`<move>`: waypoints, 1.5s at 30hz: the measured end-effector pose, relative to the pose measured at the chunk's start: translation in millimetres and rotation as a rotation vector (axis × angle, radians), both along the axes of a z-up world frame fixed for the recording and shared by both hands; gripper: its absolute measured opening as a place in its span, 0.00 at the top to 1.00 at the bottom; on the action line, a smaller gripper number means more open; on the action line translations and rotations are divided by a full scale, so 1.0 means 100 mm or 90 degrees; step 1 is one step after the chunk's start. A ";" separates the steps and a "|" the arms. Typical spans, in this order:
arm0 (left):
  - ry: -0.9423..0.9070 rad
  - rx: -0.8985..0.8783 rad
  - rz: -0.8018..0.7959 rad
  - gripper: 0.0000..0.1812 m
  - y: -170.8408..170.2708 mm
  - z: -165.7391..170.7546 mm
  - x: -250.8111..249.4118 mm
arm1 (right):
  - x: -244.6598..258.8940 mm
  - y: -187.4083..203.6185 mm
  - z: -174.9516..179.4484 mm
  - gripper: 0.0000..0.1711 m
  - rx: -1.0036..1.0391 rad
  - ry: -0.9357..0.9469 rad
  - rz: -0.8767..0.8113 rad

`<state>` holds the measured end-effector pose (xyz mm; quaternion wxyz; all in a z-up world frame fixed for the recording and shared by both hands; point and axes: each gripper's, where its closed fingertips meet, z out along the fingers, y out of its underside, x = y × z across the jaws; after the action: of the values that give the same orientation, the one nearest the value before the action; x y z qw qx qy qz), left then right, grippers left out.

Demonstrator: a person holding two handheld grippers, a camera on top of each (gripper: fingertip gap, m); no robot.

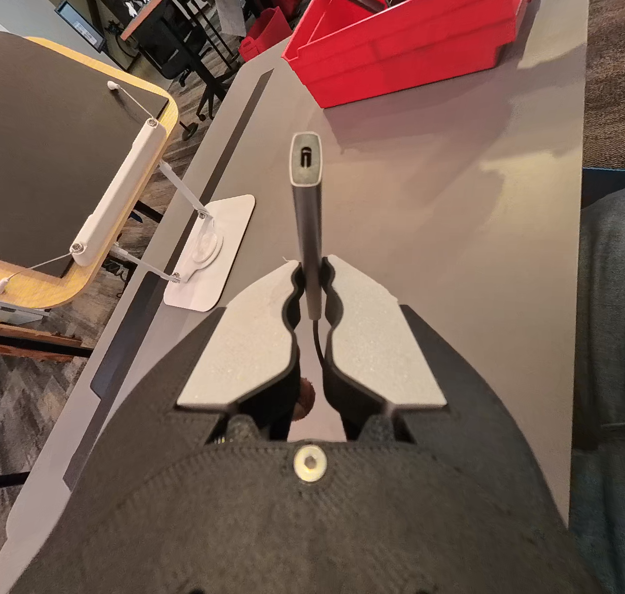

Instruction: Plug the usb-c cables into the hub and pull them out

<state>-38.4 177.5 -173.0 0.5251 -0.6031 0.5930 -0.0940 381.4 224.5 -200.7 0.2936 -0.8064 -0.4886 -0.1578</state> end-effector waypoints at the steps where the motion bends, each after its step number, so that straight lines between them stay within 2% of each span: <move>1: 0.001 0.000 -0.002 0.95 -0.01 0.00 0.01 | -0.03 0.06 -0.09 0.77 -0.023 -0.007 0.025; 4: 0.007 0.003 -0.005 0.95 -0.03 -0.01 0.00 | -0.10 0.19 -0.37 0.78 -0.088 -0.018 0.087; 7: 0.005 0.003 -0.006 0.95 -0.04 0.01 -0.02 | -0.13 0.23 -0.52 0.92 -0.127 -0.023 0.127; 8: 0.004 0.003 -0.006 0.95 -0.03 0.01 -0.02 | -0.15 0.22 -0.55 0.93 -0.141 -0.024 0.135; 13: 0.005 -0.002 -0.004 0.95 -0.01 -0.02 -0.03 | -0.18 0.22 -0.50 0.95 -0.103 -0.047 0.156; 17: 0.007 -0.002 -0.003 0.95 0.00 -0.04 -0.03 | -0.20 0.17 -0.23 0.95 -0.036 -0.066 0.140; 20: 0.005 0.002 0.002 0.95 0.01 -0.02 -0.04 | -0.23 0.00 -0.08 0.95 -0.043 -0.063 0.110; 25: 0.004 0.004 0.000 0.95 0.00 0.00 -0.04 | -0.19 -0.14 -0.17 0.95 -0.075 -0.043 0.071; 26: 0.004 0.004 0.000 0.95 0.00 0.00 -0.04 | -0.17 -0.11 -0.17 0.94 -0.066 -0.044 0.066; 29: 0.006 0.007 -0.003 0.95 -0.02 0.01 -0.03 | -0.16 -0.01 -0.26 0.79 -0.061 -0.072 0.082; 31: 0.006 0.008 -0.005 0.95 -0.03 0.02 -0.02 | -0.16 0.08 -0.36 0.78 -0.071 -0.095 0.101; 33: 0.007 0.010 -0.005 0.95 -0.03 0.02 -0.01 | -0.17 0.19 -0.45 0.82 -0.087 -0.085 0.113; 35: 0.009 0.010 -0.007 0.95 -0.04 0.02 -0.01 | -0.18 0.24 -0.54 0.91 -0.117 -0.073 0.129; 40: 0.009 0.008 -0.006 0.95 -0.03 0.01 -0.02 | -0.21 0.26 -0.56 0.95 -0.170 -0.045 0.148; 45: 0.008 0.002 -0.005 0.95 -0.01 -0.03 -0.02 | -0.27 0.26 -0.40 0.97 -0.116 -0.061 0.165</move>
<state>-40.7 176.4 -175.7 0.5222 -0.6004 0.5988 -0.0912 354.3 250.0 -241.1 0.2132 -0.7513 -0.6145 -0.1119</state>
